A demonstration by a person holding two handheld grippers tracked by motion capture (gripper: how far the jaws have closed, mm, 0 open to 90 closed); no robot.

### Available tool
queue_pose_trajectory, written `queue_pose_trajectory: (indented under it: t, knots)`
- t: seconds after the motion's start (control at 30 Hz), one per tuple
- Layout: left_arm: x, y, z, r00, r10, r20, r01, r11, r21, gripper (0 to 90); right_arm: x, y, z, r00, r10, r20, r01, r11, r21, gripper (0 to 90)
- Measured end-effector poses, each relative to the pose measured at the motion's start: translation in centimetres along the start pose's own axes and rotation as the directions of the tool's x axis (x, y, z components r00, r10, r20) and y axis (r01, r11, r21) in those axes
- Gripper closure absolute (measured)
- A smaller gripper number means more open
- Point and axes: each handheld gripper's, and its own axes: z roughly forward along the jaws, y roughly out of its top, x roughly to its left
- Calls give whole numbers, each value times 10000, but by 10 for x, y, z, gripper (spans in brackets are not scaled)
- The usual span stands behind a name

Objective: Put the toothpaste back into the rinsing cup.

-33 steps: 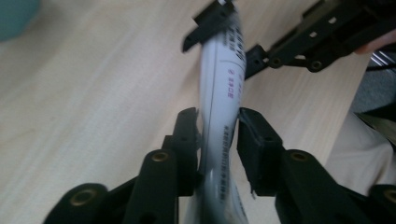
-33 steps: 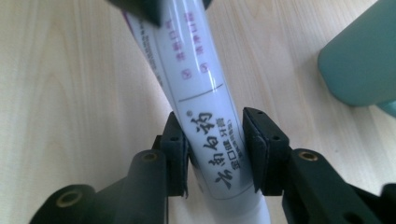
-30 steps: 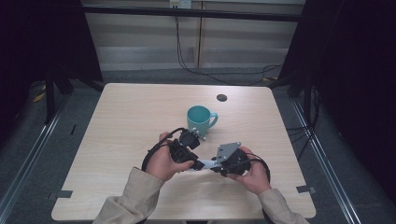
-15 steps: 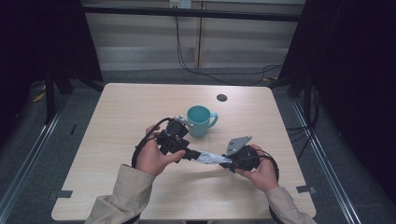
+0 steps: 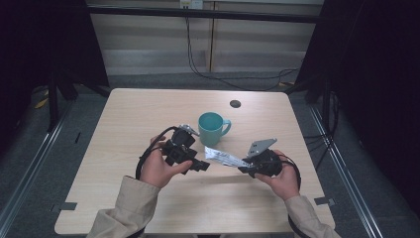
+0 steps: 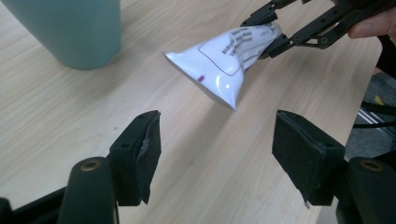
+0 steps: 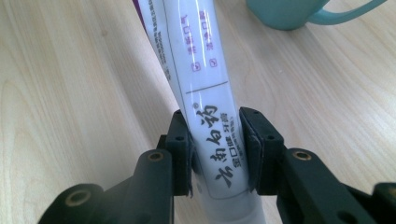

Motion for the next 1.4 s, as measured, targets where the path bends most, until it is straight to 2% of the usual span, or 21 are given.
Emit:
queue_pose_trajectory:
  t: [0.03,0.13,0.3,0.37,0.43,0.53,0.57,0.7,0.8,0.9,1.0,1.03,1.2,1.4]
  knots:
    - [-1,0,2,10000,-53,2,53,10000,20,325,1,1,0,9999,120,-61,-120,9999,-33,660]
    - [0,0,6,9999,-120,37,120,9999,-47,337,3,4,1,10000,30,-94,-32,9999,-167,661]
    - [2,2,5,9966,-771,281,786,9953,-562,366,5,7,2,9999,-42,-156,39,9998,-209,661]
    - [3,3,5,9958,-875,280,892,9938,-667,390,6,7,3,9998,-86,-177,82,9997,-238,660]
    - [4,3,5,9939,-1045,349,1064,9926,-589,450,7,8,4,9998,-40,-219,33,9995,-304,661]
    - [5,3,7,9932,-1131,282,1145,9919,-547,466,8,8,5,9998,-106,-181,101,9995,-312,660]
    - [5,2,7,9906,-1339,284,1354,9889,-606,485,8,8,6,9998,-102,-152,97,9994,-329,660]
    - [8,1,5,9869,-1551,434,1579,9848,-719,523,8,7,6,9998,-43,-189,36,9993,-384,660]
    - [9,1,5,9875,-1542,322,1564,9842,-831,524,9,8,6,9998,-49,-177,42,9993,-377,660]
    - [8,2,5,9879,-1540,194,1550,9852,-731,526,9,9,7,9996,-134,-251,122,9989,-460,660]
    - [8,1,6,9855,-1690,130,1695,9833,-657,541,11,10,7,9996,-154,-245,144,9989,-438,660]
    - [8,1,6,9848,-1735,123,1740,9813,-829,541,11,10,7,9995,-206,-254,195,9989,-433,660]
    - [8,1,6,9837,-1784,231,1799,9785,-1014,543,12,12,7,9994,-233,-246,219,9981,-581,660]
    - [10,2,6,9780,-2041,437,2079,9712,-1166,549,13,12,5,9995,-204,-228,188,9975,-686,661]
